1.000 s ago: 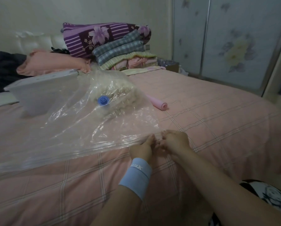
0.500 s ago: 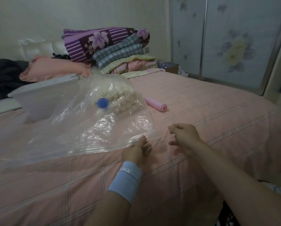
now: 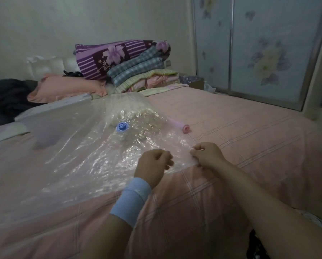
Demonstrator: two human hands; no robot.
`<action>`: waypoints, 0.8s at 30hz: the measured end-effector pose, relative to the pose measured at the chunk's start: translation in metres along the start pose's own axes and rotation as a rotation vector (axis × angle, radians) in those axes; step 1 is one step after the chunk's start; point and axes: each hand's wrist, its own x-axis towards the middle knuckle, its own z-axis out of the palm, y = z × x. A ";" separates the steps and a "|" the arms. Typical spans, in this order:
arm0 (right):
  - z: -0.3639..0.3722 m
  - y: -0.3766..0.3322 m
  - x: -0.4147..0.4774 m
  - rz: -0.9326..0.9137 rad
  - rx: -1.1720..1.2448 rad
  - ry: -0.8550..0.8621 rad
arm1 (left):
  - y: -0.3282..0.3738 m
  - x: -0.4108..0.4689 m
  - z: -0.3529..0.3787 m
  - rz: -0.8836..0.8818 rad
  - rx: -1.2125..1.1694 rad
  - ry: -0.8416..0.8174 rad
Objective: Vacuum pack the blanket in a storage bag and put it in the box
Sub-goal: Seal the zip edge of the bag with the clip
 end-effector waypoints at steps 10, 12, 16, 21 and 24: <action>-0.024 -0.001 0.062 -0.157 -0.374 0.164 | -0.076 0.049 0.015 -0.018 1.094 -0.284; -0.030 -0.003 0.081 -0.143 -0.418 0.156 | -0.073 0.052 0.013 0.002 1.107 -0.309; -0.025 -0.013 0.102 -0.121 -0.704 0.191 | -0.054 0.074 -0.011 0.010 1.111 -0.337; 0.031 -0.054 0.101 -0.460 -0.832 0.153 | -0.046 0.107 -0.056 0.084 0.690 -0.141; 0.084 -0.076 0.097 -0.669 -0.880 -0.039 | -0.059 0.126 -0.085 0.174 0.680 0.041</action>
